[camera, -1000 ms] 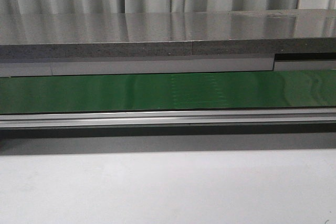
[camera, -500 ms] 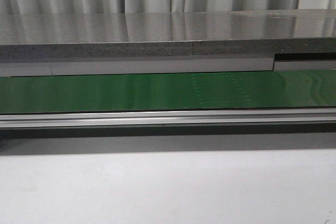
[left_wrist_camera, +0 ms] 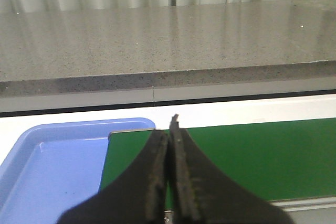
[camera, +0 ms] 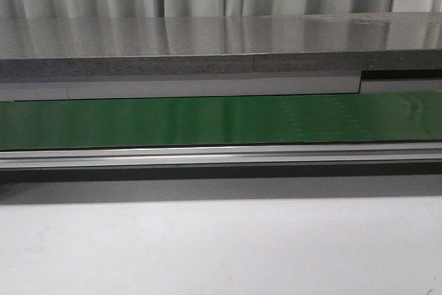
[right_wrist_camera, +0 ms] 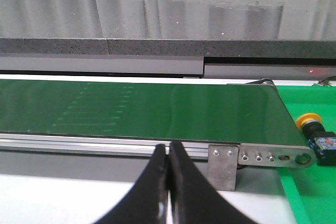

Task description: Move button from left to right

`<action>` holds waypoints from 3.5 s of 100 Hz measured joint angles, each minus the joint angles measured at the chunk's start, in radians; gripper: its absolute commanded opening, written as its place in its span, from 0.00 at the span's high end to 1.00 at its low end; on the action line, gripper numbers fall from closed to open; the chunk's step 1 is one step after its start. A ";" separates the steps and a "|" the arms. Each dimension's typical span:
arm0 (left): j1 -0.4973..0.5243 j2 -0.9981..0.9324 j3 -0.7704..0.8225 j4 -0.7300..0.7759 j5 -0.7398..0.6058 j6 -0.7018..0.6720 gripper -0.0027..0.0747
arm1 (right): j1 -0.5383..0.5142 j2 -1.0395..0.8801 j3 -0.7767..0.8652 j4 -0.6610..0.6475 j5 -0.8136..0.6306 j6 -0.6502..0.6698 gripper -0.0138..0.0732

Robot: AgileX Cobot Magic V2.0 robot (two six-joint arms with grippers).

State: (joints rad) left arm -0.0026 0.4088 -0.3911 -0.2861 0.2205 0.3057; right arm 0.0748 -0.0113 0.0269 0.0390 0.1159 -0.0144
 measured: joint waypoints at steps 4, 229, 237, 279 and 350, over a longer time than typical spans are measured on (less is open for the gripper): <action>0.000 0.000 0.000 0.000 0.000 0.000 0.99 | 0.000 0.000 0.000 -0.001 0.000 0.000 0.92; 0.000 -0.201 0.178 0.269 -0.076 -0.259 0.99 | 0.000 0.000 0.000 -0.002 0.000 0.000 0.92; 0.000 -0.256 0.219 0.278 -0.076 -0.280 0.99 | 0.000 0.000 0.000 -0.003 0.000 0.000 0.92; -0.011 -0.413 0.382 0.350 -0.084 -0.366 0.99 | 0.000 0.000 0.000 -0.003 0.000 0.000 0.92; -0.040 -0.413 0.391 0.359 -0.164 -0.368 0.99 | 0.000 0.000 0.000 -0.003 0.000 0.000 0.92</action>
State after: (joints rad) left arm -0.0430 -0.0046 -0.0002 0.0729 0.0560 -0.0627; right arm 0.0748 -0.0113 0.0269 0.0358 0.1159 -0.0144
